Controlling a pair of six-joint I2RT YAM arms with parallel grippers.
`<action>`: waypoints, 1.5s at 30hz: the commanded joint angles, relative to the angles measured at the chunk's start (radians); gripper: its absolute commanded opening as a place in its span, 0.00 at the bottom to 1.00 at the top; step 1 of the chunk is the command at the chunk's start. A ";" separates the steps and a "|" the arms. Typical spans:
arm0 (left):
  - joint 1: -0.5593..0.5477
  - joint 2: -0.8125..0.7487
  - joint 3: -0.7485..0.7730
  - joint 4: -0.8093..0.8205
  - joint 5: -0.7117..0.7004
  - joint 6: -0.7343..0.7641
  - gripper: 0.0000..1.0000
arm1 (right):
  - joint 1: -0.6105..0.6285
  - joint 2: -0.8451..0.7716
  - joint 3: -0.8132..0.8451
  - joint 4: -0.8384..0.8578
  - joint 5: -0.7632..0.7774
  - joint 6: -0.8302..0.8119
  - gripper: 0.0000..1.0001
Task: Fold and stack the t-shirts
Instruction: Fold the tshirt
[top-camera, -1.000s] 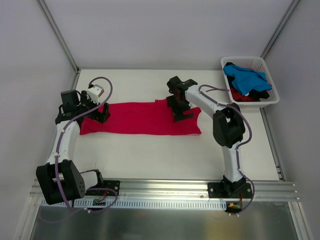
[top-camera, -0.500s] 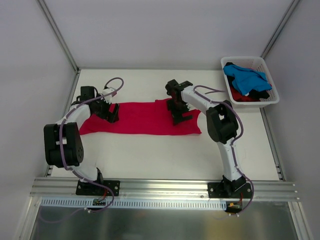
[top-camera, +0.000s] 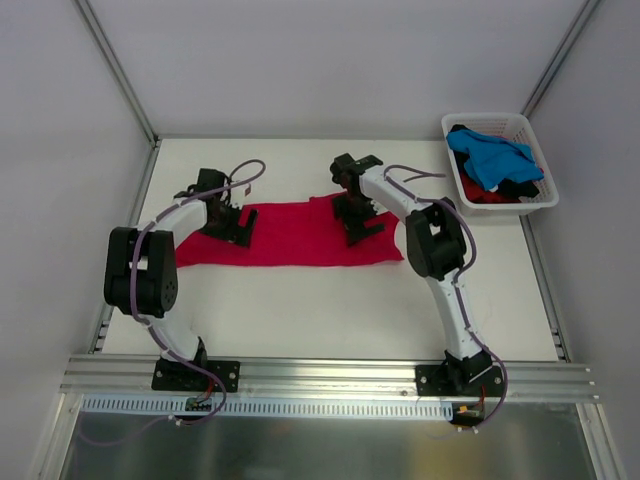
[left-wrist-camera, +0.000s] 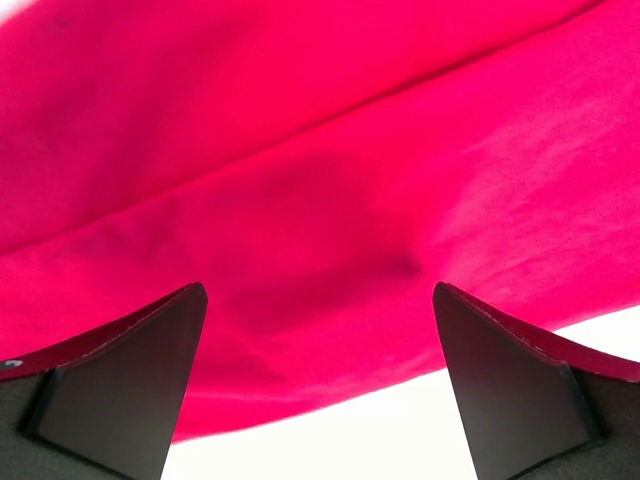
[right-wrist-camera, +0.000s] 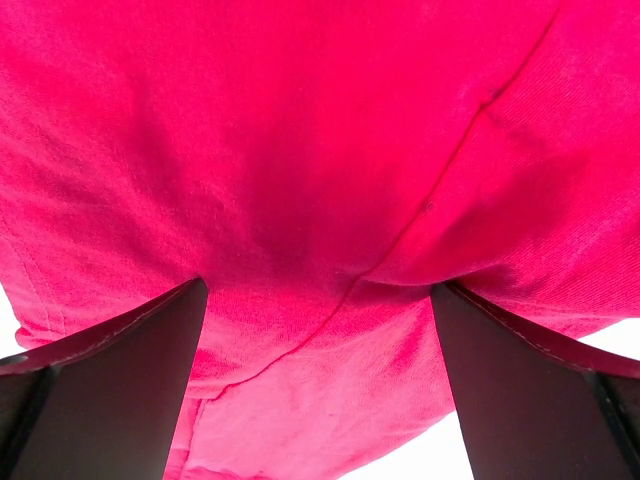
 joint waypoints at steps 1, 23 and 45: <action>-0.055 0.001 -0.005 -0.097 -0.095 -0.153 0.98 | -0.027 0.060 0.045 -0.023 0.058 -0.031 0.99; -0.413 -0.005 -0.108 -0.165 0.067 -0.694 0.89 | -0.077 0.230 0.326 -0.023 0.090 -0.517 0.99; -0.819 0.102 0.081 -0.113 0.102 -0.838 0.89 | -0.062 0.298 0.470 0.226 -0.151 -1.127 0.99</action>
